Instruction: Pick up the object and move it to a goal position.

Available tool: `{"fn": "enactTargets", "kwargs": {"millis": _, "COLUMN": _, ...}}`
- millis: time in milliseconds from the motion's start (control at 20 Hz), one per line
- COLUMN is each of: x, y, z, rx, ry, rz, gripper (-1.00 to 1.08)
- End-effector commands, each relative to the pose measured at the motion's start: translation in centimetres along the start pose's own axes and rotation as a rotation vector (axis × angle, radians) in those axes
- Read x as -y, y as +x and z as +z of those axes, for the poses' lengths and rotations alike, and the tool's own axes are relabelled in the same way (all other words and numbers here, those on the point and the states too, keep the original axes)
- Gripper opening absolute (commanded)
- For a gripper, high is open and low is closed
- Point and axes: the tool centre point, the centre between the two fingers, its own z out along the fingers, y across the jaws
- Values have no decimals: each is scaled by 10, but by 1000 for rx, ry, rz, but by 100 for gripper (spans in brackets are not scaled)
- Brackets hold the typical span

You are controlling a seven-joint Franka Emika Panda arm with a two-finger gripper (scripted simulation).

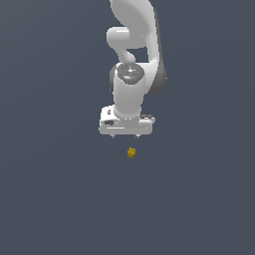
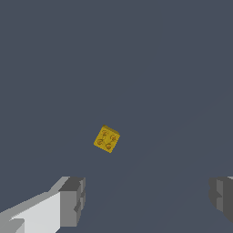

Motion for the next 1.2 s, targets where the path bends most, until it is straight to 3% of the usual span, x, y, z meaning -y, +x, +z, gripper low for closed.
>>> {"fn": "enactTargets", "kwargs": {"millis": 0, "x": 0, "y": 0, "z": 0, "rx": 0, "ry": 0, "rz": 0, "gripper": 100}}
{"fn": "enactTargets", "kwargs": {"millis": 700, "x": -4, "y": 4, "z": -6, "rx": -1, "ry": 8, "rz": -22, "gripper": 100}}
{"fn": "enactTargets", "kwargs": {"millis": 1150, "x": 4, "y": 5, "z": 10, "rx": -4, "ry": 19, "rz": 61, "gripper": 100}}
